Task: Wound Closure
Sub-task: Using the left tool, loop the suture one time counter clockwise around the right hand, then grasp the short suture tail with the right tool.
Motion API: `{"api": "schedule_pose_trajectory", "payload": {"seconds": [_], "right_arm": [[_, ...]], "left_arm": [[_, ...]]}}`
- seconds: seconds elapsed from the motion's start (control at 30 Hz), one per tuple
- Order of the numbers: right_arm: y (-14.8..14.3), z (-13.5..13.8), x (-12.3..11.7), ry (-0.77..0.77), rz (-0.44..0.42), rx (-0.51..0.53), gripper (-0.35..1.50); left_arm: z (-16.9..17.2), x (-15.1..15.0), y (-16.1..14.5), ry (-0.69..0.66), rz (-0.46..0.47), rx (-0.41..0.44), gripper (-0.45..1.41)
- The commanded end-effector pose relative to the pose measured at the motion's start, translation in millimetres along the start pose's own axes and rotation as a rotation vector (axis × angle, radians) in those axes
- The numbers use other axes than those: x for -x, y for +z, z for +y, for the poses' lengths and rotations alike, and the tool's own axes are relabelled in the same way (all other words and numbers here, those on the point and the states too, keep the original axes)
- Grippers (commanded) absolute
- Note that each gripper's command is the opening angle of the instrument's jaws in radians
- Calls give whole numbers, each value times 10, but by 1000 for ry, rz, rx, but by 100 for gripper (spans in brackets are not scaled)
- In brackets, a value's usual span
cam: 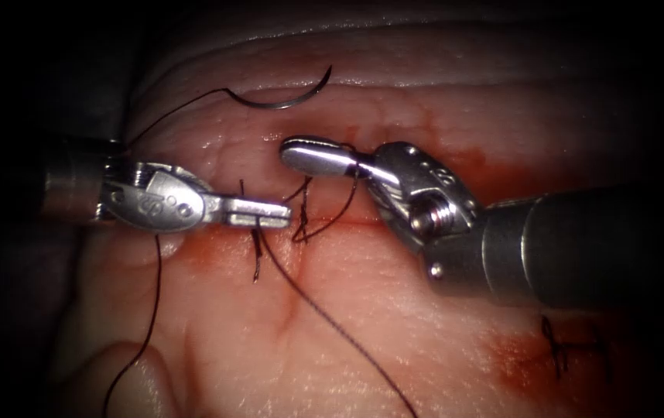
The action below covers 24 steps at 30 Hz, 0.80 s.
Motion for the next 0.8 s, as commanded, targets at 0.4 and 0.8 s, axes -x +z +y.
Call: {"api": "schedule_pose_trajectory", "payload": {"seconds": [0.4, 0.8], "right_arm": [[15, 8, 36, -88, -146, 337, 76], [35, 24, 52, -141, -211, 442, 76]], "left_arm": [[20, -16, 19, 1, 14, 25, -45], [25, -14, 22, -11, 10, 28, -45]]}}
